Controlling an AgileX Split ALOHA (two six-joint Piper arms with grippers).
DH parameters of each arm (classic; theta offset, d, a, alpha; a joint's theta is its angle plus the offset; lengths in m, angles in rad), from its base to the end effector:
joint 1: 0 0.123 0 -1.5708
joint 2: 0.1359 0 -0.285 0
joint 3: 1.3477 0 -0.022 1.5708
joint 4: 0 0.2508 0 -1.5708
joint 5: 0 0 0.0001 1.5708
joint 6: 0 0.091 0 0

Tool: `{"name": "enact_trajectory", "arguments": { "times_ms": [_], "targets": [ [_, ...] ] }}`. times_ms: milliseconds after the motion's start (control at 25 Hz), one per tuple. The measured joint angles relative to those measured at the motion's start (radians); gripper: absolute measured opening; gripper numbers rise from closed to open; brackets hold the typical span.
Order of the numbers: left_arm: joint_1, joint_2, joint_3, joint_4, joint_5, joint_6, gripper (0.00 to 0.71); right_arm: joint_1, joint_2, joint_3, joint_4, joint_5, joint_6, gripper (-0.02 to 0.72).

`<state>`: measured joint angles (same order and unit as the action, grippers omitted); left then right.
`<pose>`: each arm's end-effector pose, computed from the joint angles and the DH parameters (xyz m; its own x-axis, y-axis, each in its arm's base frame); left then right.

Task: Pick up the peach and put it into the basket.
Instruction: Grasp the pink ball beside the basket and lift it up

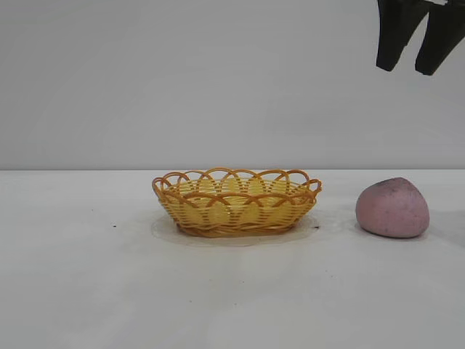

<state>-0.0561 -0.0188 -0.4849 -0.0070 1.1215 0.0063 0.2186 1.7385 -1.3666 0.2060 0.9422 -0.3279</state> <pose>-0.0086 -0.0001 0.2682 -0.5050 0.0316 -0.8625 0.0631 0.9980 -0.0004 0.3512 0.0935 0.2614 -0.8412 -0.3932 -0.3711 -0.4512 0.8888 0.0811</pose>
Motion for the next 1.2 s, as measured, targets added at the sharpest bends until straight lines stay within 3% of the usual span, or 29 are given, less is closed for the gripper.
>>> {"name": "enact_trajectory", "arguments": {
  "times_ms": [200,600,1200],
  "targets": [
    [0.060,0.000,0.000,0.000,0.000,0.000,0.545,0.000,0.055,0.000,-0.004,0.022,0.001,0.386],
    [0.061,0.000,0.000,0.000,0.000,0.000,0.545,0.000,0.175,0.000,-0.003,0.025,0.013,0.386],
    [0.061,0.000,0.000,0.000,0.000,0.000,0.545,0.000,0.317,0.000,0.071,0.027,0.010,0.386]
  ]
}}
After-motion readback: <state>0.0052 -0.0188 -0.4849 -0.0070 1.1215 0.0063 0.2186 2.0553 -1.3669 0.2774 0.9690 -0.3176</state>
